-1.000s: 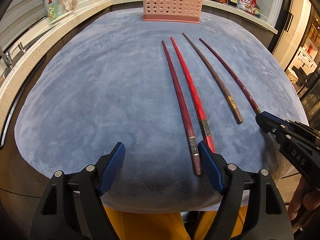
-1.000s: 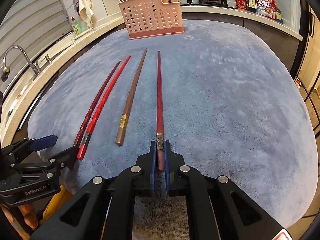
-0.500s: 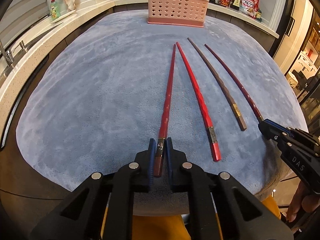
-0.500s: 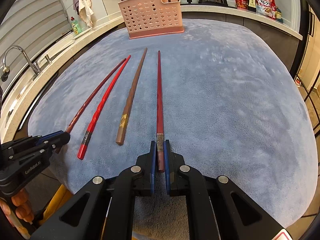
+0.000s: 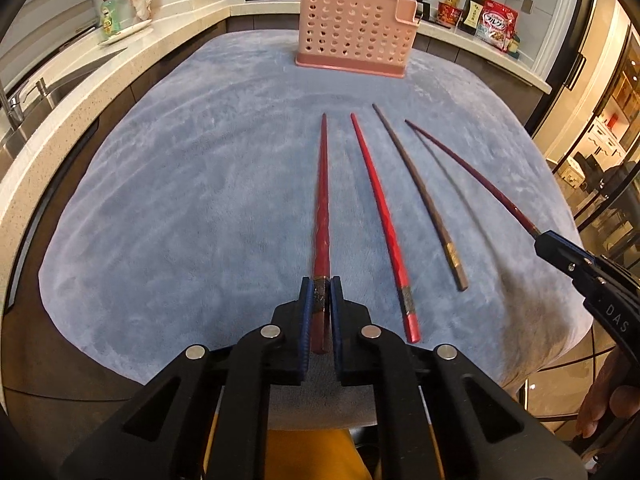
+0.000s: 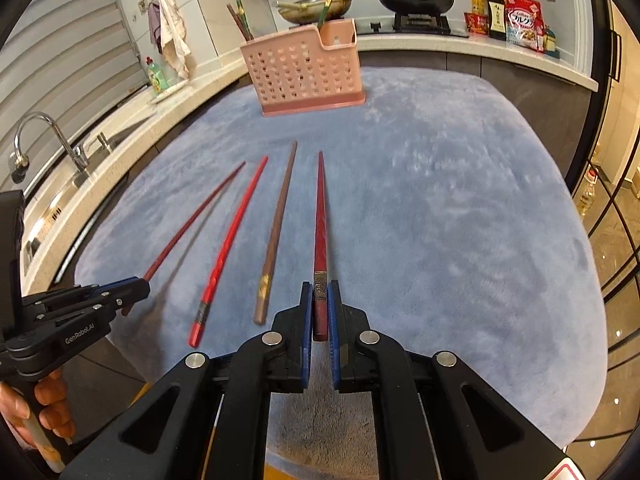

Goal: Organize utensils

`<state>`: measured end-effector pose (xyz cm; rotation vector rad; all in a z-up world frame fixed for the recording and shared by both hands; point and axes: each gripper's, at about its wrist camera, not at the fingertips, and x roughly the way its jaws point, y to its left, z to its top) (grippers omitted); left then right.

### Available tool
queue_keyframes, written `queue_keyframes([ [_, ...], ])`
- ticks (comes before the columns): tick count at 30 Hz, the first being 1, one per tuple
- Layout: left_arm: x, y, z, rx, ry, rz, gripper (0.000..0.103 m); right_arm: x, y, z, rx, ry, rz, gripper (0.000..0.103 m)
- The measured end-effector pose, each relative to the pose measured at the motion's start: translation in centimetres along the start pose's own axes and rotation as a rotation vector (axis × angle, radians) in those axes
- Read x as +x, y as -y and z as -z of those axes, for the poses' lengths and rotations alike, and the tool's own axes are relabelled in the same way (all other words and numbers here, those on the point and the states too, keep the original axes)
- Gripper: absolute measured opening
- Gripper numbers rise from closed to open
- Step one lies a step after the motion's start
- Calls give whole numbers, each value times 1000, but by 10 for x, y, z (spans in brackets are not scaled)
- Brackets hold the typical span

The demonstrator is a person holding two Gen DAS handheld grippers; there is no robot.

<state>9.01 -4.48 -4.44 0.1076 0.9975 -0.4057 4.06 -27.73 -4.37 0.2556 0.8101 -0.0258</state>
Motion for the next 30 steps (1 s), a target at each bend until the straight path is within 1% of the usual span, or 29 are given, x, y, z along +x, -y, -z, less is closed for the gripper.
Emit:
queue_keyframes([
  [7,-19,-4,-30,-44,51,32,8,-29,4,-43,11,111,-13,7],
  [11,-33,-9,-52,-65,94,54,7,-42,6,-66,7,169,-11,7],
  [16,-47,-12,-81,-76,145,49,7,-51,8,-92,8,227,-12,7],
  [25,-53,-13,-132,-68,208,29,7,-57,13,-137,14,313,-18,6],
  [26,-54,-13,-139,-67,215,28,7,-57,15,-142,19,320,-22,6],
  [27,-54,-13,-144,-67,220,28,7,-57,16,-148,23,326,-25,3],
  [30,-55,-14,-161,-68,236,28,7,-55,19,-161,31,342,-27,2],
])
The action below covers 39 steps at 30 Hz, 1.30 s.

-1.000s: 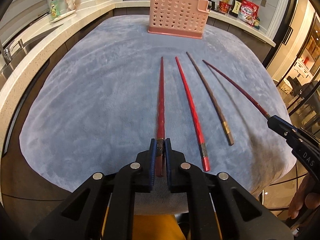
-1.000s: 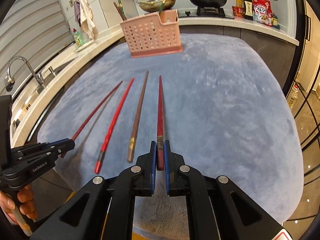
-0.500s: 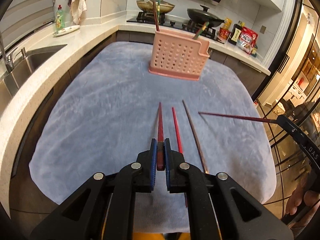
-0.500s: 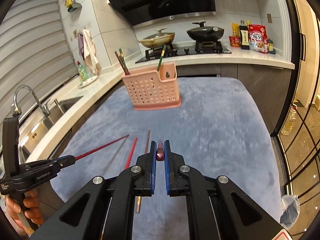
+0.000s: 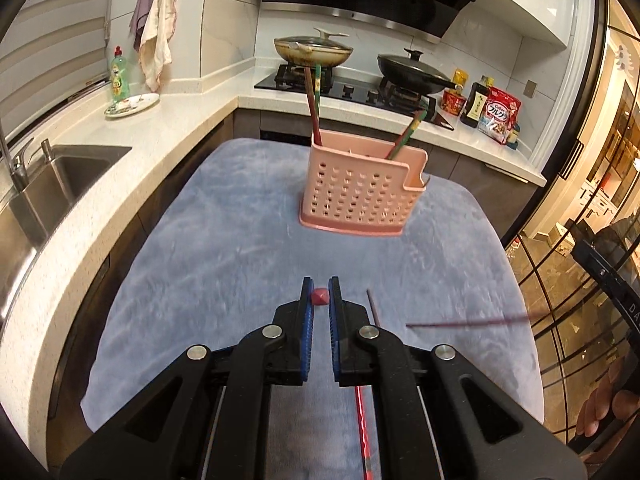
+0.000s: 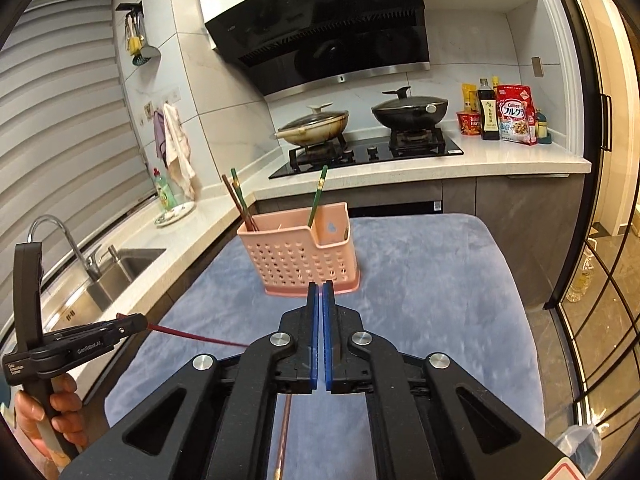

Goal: Organize utensils

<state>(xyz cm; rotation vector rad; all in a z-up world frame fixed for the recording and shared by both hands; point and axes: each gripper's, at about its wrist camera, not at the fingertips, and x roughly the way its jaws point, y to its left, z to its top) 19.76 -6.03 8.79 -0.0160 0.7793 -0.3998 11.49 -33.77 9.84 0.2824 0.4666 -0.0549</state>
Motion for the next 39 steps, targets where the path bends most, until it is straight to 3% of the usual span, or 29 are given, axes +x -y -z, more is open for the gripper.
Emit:
queue_keyframes([
  [6,11,1,-25,1,18,-13,7,17,5,-12,4,0,19,2],
  [11,9,0,-24,5,19,-8,7,17,18,3,8,-35,46,2],
  [13,8,-2,-21,3,12,-4,7,17,30,18,7,-84,54,10],
  [15,6,-4,-18,-3,8,-2,7,16,39,33,2,-122,72,25],
  [17,2,-6,-14,-16,5,3,7,15,56,61,1,-193,83,32],
  [22,-5,-6,-4,-24,-1,3,7,14,89,124,-22,-359,127,32],
  [25,-9,-4,3,-29,-10,3,7,13,100,154,-19,-412,149,32],
  [36,-15,9,20,-21,-31,-7,7,12,114,195,-26,-432,154,32],
  [39,-16,11,22,-14,-34,-11,7,9,112,196,-34,-434,149,20],
])
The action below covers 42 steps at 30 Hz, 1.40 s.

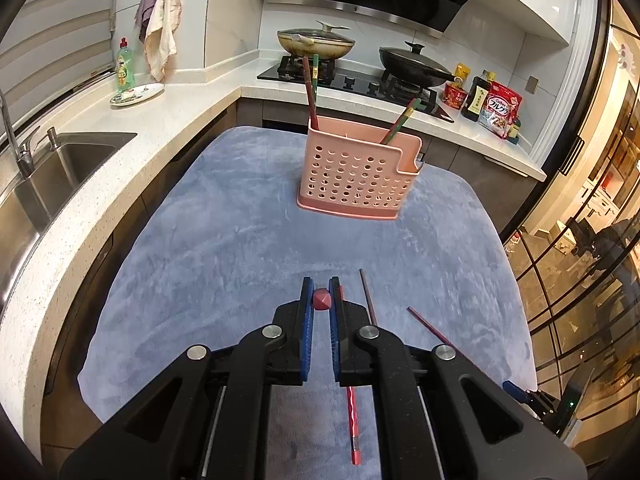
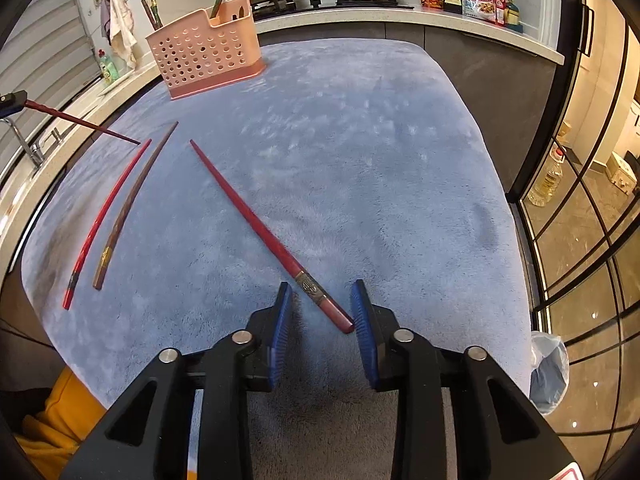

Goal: Organize utensils

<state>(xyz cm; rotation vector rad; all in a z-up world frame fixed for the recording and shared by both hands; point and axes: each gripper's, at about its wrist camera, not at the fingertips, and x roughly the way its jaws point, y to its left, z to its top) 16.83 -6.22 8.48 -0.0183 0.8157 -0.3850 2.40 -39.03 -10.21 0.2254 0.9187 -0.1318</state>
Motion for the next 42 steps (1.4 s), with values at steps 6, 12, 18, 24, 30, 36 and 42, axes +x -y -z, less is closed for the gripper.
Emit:
queue_keyframes([
  [6,0,0,0,2,-2,0,7,-7,-10,5,-46,-9,-41,11],
  [12,0,1,1,-1,-4,4,7,-4,-27,9,-91,-31,-41,9],
  [18,0,-2,5,4,-11,11,7,-1,-26,5,-61,-42,-60,9],
  [24,-5,-9,1,-7,2,10,7,-33,-43,-12,-59,29,-57,7],
  [30,-12,-11,-13,-7,38,5,7,-85,-58,-69,-60,176,-62,7],
  [36,-19,-4,-43,13,99,-2,7,-125,-63,-139,-42,334,-88,8],
  [42,-23,4,-83,31,161,13,7,-140,-77,-197,-55,440,-118,8],
])
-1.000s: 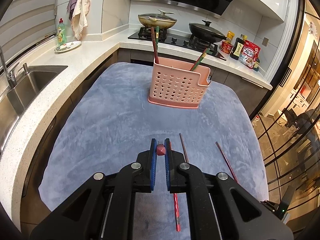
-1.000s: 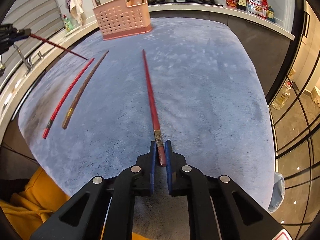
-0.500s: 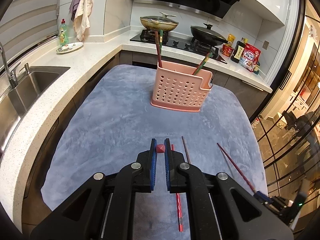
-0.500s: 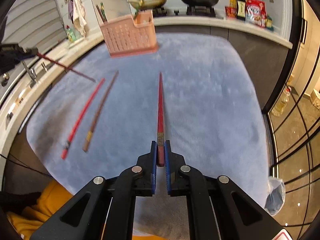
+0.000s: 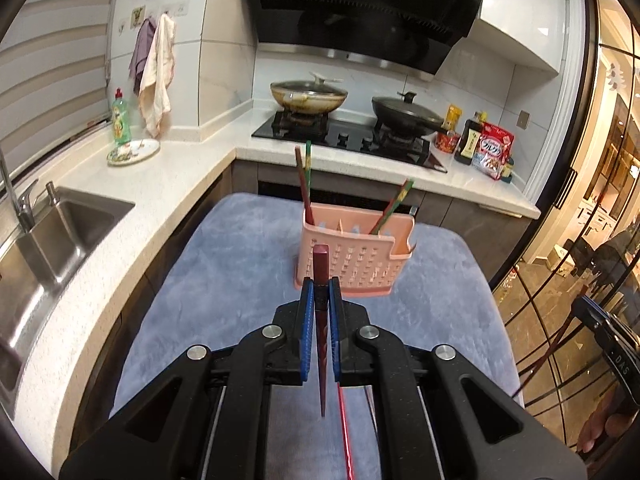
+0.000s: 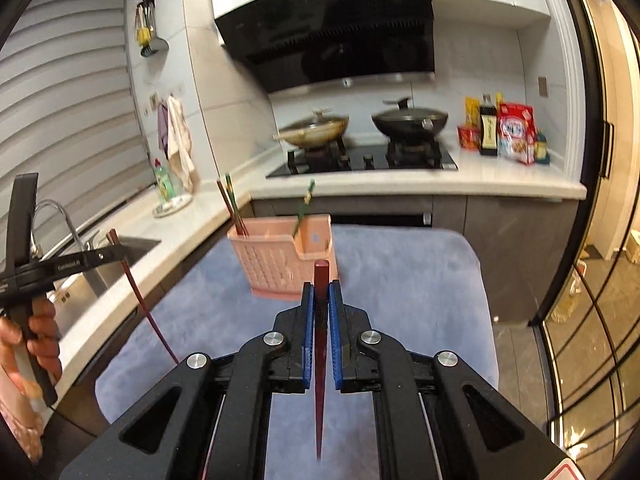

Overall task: Organize utensils
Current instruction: 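Carry the red chopstick to the holder with the left tool while the right tool carries the dark red one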

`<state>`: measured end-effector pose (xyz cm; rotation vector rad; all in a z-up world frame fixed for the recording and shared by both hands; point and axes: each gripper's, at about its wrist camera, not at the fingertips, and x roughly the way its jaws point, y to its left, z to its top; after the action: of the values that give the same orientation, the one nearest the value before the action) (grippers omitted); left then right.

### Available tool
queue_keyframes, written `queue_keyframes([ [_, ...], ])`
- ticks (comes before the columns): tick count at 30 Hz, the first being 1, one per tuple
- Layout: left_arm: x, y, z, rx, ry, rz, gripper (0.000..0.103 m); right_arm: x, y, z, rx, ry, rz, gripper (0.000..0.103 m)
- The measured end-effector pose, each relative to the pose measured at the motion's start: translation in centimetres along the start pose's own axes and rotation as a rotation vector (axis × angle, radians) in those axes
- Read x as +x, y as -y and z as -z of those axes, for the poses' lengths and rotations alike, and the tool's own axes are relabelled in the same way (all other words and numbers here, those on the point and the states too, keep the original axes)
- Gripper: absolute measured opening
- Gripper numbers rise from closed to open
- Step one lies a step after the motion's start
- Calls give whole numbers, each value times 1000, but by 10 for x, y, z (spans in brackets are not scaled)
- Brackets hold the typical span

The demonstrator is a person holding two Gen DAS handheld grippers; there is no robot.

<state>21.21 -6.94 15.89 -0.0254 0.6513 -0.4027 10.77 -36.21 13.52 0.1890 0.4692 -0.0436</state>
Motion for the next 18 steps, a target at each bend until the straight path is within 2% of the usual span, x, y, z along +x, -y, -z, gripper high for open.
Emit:
queue_keyframes([
  [5,5,4,-44,3,58,31,7,22,-9,-41,28,58,-40,7],
  [12,21,10,-104,10,154,25,7,67,-24,-108,82,162,-75,7],
  [18,33,13,-145,10,268,28,7,104,-37,-155,96,225,-91,8],
])
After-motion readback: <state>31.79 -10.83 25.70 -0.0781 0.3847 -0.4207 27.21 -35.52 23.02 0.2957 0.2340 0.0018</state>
